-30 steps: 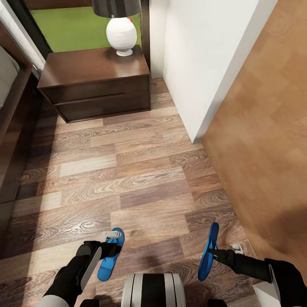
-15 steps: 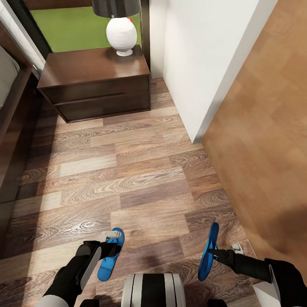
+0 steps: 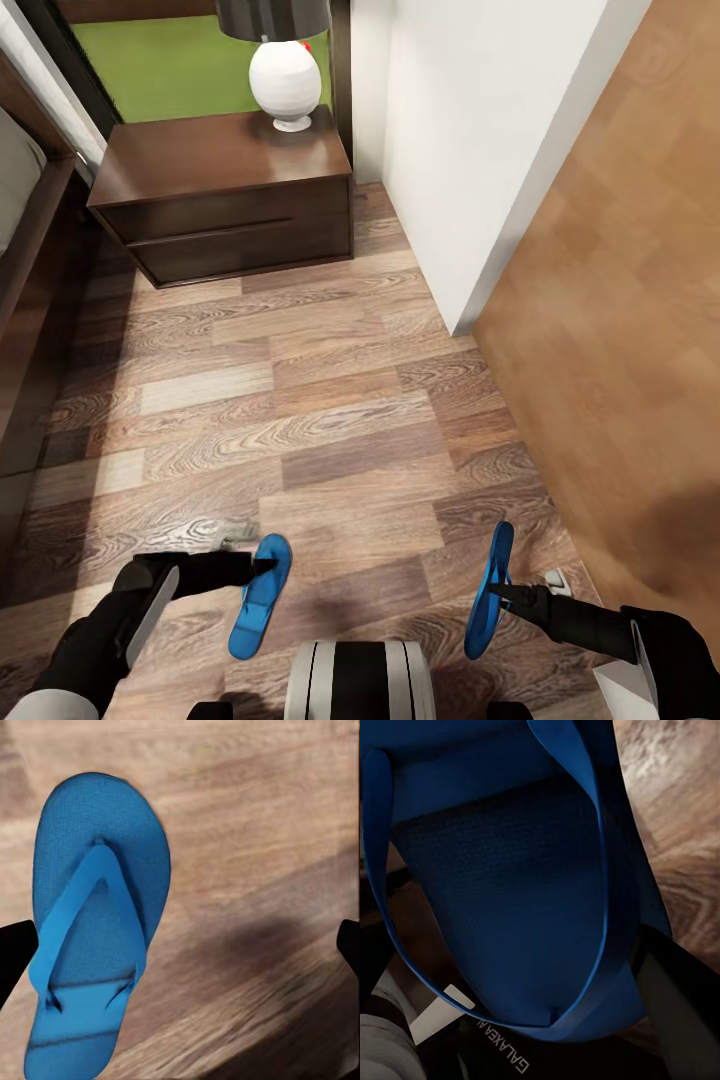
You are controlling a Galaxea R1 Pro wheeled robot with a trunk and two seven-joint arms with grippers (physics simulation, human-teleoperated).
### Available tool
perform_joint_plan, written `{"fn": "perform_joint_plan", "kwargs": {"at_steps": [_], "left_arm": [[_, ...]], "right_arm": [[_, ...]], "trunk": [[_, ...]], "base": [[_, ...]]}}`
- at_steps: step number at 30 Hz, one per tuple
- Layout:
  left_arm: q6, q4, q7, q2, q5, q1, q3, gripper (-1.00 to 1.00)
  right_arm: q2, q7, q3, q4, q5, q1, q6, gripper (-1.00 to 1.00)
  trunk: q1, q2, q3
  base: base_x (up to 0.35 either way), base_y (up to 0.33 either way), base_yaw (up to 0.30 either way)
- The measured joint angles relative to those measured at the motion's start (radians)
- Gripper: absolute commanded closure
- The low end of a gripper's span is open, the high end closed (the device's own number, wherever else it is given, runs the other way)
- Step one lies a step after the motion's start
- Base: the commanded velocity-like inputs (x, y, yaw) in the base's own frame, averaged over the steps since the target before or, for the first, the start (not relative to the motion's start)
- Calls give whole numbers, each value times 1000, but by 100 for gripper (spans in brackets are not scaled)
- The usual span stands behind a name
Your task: In the bedroom, move the book from the bed onto either nightstand, and place the two sandals side by side next to the bed.
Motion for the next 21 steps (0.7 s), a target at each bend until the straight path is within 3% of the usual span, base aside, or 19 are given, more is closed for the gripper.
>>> {"fn": "perform_joint_plan", "kwargs": {"at_steps": [2,4,10,11,14,17,18,20,21], "left_arm": [[0,-1,-95,15,0,0,28,-100],[2,0,-136,32,3,0,52,-100],[2,104,-149,81,0,0,125,-100],[3,125,-135,130,-4,0,153,-100],[-5,131,-90,205,-4,-1,170,-100],[-60,138,-25,228,-6,-1,178,-100],[-106,138,15,234,-7,-1,185,-100],[-167,139,69,236,-23,-1,189,-100],[-214,140,113,237,-53,0,190,-100]], "right_arm": [[0,0,0,0,0,0,0,100],[0,0,0,0,0,0,0,100],[0,0,0,0,0,0,0,100],[0,0,0,0,0,-1,0,100],[0,0,0,0,0,-1,0,100],[1,0,0,0,0,0,0,100],[1,0,0,0,0,0,0,100],[2,0,0,0,0,0,0,100],[2,0,0,0,0,0,0,100]], "trunk": [[0,0,0],[0,0,0],[0,0,0],[0,0,0],[0,0,0],[0,0,0],[0,0,0],[0,0,0],[0,0,0]], "base": [[0,0,0],[0,0,0],[0,0,0],[0,0,0],[0,0,0],[0,0,0],[0,0,0],[0,0,0],[0,0,0]]}}
